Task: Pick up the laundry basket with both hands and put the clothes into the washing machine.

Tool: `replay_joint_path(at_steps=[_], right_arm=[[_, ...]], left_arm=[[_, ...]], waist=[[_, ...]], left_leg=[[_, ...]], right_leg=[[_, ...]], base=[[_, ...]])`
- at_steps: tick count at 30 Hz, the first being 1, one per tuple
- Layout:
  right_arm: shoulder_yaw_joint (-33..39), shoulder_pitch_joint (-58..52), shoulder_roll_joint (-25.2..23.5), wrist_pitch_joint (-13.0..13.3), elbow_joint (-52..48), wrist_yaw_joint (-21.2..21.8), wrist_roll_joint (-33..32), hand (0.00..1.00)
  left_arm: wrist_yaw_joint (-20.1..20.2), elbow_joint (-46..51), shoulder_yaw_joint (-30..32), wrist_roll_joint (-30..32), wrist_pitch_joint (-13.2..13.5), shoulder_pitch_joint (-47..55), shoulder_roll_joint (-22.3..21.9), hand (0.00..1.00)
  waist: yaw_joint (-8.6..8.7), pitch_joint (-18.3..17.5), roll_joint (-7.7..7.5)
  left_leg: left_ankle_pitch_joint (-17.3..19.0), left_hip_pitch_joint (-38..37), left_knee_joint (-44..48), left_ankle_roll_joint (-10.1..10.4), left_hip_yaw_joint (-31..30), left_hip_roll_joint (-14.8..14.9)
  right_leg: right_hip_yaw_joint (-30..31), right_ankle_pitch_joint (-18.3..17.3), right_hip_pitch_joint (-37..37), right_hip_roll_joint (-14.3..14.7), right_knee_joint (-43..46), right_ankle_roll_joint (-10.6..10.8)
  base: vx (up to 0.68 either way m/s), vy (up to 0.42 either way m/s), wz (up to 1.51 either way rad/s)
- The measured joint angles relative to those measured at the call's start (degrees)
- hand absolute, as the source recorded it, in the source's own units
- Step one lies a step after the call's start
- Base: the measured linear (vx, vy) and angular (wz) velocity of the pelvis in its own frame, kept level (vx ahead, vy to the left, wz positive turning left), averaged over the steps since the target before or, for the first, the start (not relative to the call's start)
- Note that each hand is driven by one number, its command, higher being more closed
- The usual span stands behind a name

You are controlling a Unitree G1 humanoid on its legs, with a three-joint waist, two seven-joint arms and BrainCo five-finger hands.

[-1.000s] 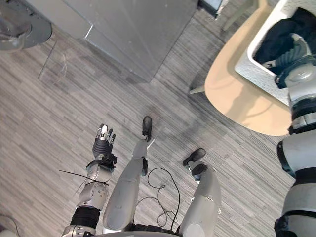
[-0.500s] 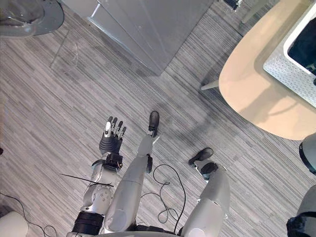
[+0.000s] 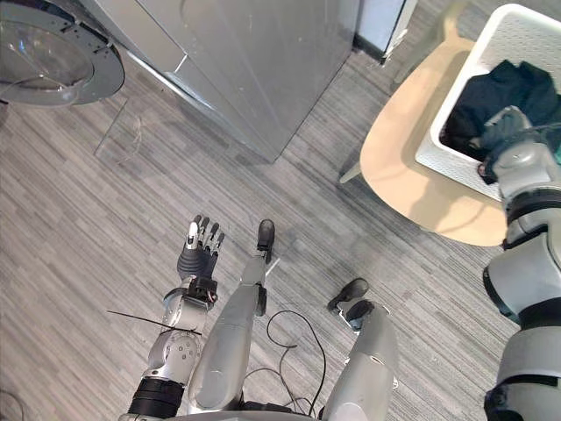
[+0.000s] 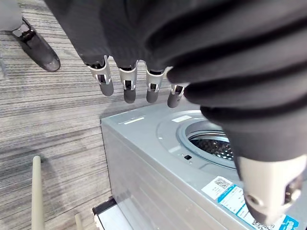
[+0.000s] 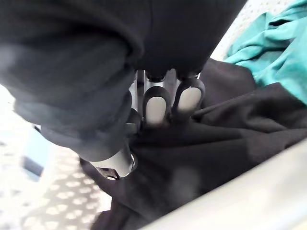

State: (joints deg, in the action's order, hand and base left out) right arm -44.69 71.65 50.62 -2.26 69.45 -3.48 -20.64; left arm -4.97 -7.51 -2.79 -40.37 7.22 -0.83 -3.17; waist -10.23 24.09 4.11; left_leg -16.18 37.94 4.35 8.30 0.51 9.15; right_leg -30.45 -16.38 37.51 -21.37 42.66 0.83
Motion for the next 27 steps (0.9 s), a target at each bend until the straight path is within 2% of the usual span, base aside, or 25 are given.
replay_joint_path(at_steps=[3,9,13,18,19,21,22,27], right_arm=[[4.66,-0.05,-1.43,1.16,-4.55,-0.03,-2.03,1.0],[14.26,-2.19,-5.32,2.34,-12.45,-0.06,-7.07,1.0],[18.24,-2.2,-7.65,4.29,-14.92,-0.17,-8.77,1.0],[20.52,-2.1,-7.75,4.22,-15.26,-0.8,-8.13,1.0],[20.55,-1.83,-7.77,4.19,-14.66,-1.15,-6.24,0.0],[20.54,-0.92,-7.77,3.33,-12.46,-1.42,-0.52,0.0],[20.52,0.01,-7.79,2.07,-9.9,-1.4,4.09,0.0],[19.87,0.77,-7.71,-1.03,-2.29,-1.82,12.55,0.0]], left_arm=[[0.12,0.04,0.83,-0.08,0.14,0.3,0.19,0.0],[1.2,0.01,1.21,-0.12,0.51,1.63,2.99,0.0],[1.22,-0.05,1.21,-0.53,0.92,2.14,3.8,0.0],[1.22,-0.69,1.12,-0.55,0.94,2.05,4.4,0.0],[1.25,-1.19,1.1,-0.55,0.94,1.96,4.56,0.0],[1.24,-1.39,1.1,-0.59,0.94,1.96,4.8,0.0],[1.23,-1.39,1.05,-0.61,0.94,1.92,4.96,0.0],[1.04,-1.17,0.63,-0.61,0.86,1.9,4.91,0.0]], waist=[[-0.02,0.17,-0.5],[1.53,0.45,-3.81],[1.11,0.43,-4.0],[0.22,0.36,-4.53],[0.18,0.39,-4.57],[0.04,0.4,-4.96],[-0.07,0.46,-5.21],[0.02,0.5,-5.31]], left_leg=[[0.55,-0.07,1.43,-0.04,1.13,1.95],[0.58,-1.66,1.41,-0.1,2.23,3.08],[0.67,-4.46,-0.66,-0.25,2.98,3.75],[0.33,-5.95,-2.33,-0.32,3.23,3.76],[0.25,-6.06,-2.34,-0.42,3.14,3.75],[0.25,-6.06,-2.41,-0.42,2.97,3.7],[0.25,-5.87,-2.47,-0.42,2.76,3.74],[0.22,-4.58,-3.02,-0.42,1.53,3.6]], right_leg=[[0.68,0.86,-0.16,2.02,-1.3,-0.63],[1.22,2.98,-1.81,3.7,-3.82,-0.49],[1.28,3.82,-4.31,5.06,-6.27,-0.14],[0.86,4.58,-5.67,5.4,-7.59,-0.01],[0.66,4.64,-6.01,5.46,-7.86,0.06],[0.45,4.68,-6.25,5.51,-8.14,0.11],[0.22,4.7,-6.32,5.65,-8.46,0.15],[-1.27,4.77,-6.2,5.68,-9.08,0.27]], base=[[-0.06,-0.089,-0.36],[0.0,-0.054,-0.15],[0.01,-0.054,-0.1],[0.04,-0.052,0.02],[0.07,-0.062,0.04],[0.07,-0.058,0.05],[0.06,-0.053,0.04],[0.06,-0.048,0.11]])
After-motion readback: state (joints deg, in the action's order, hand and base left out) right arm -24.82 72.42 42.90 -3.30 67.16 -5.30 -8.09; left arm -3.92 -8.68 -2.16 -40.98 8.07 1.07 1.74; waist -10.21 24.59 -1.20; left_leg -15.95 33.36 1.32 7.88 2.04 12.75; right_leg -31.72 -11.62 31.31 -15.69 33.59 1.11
